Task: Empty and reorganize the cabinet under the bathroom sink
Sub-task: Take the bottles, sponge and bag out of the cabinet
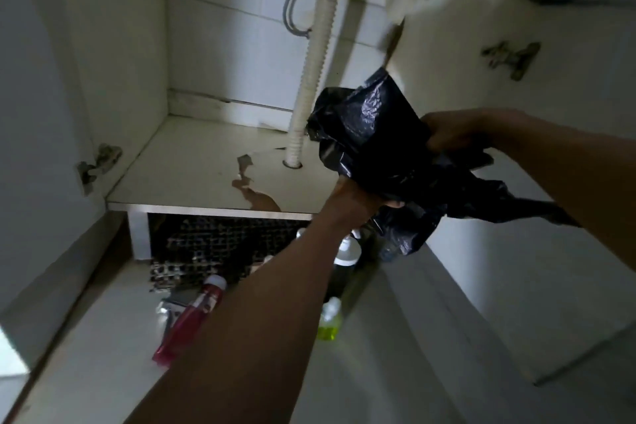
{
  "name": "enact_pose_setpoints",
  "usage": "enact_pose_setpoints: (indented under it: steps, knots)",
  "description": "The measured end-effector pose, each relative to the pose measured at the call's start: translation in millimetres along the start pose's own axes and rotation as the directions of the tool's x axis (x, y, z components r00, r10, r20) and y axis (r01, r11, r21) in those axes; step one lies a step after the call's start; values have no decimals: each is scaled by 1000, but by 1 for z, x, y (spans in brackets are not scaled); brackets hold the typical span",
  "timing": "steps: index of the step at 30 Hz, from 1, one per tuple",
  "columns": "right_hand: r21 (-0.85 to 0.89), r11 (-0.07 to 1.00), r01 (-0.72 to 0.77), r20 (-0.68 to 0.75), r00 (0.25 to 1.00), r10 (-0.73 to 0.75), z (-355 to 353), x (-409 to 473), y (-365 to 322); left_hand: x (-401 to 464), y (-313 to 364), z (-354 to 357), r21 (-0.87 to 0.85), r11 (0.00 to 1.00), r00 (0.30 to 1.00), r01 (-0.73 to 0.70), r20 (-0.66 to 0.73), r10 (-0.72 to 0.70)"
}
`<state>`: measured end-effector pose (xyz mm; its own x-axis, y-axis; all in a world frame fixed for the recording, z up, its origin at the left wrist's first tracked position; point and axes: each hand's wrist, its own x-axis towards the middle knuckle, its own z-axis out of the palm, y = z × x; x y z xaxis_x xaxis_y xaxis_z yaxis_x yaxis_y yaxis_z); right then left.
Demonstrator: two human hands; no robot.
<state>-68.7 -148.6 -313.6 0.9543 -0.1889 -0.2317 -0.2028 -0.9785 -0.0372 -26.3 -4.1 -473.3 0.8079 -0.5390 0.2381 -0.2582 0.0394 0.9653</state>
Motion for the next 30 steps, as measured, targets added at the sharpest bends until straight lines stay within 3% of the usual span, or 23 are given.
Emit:
enact_pose_setpoints:
  steps: [4,11,14,17,23,25,28,30]
  knots:
    - [-29,992,-123,6,992,123,21,-24,32,-3,-13,51,-36,999,991,39,133,-34]
    - [-95,971,-217,122,966,228,100,-31,69,-23,-58,98,253,967,896,-1,431,-112]
    - [-164,961,-224,158,955,250,147,-21,79,-36,-77,109,394,894,781,213,481,-399]
    - [-245,948,-202,183,951,250,195,1,98,-45,-105,116,631,761,686,151,487,-540]
    - [-362,919,-154,253,933,256,258,29,116,-40,-135,140,718,649,425,252,520,-741]
    - [-296,933,-204,355,884,305,268,31,120,-40,-138,144,757,600,379,259,492,-784]
    - [-354,895,-273,495,757,427,282,26,125,-42,-145,148,815,553,389,177,458,-799]
    - [-448,865,-226,557,686,468,281,24,127,-44,-144,150,832,536,427,143,437,-792]
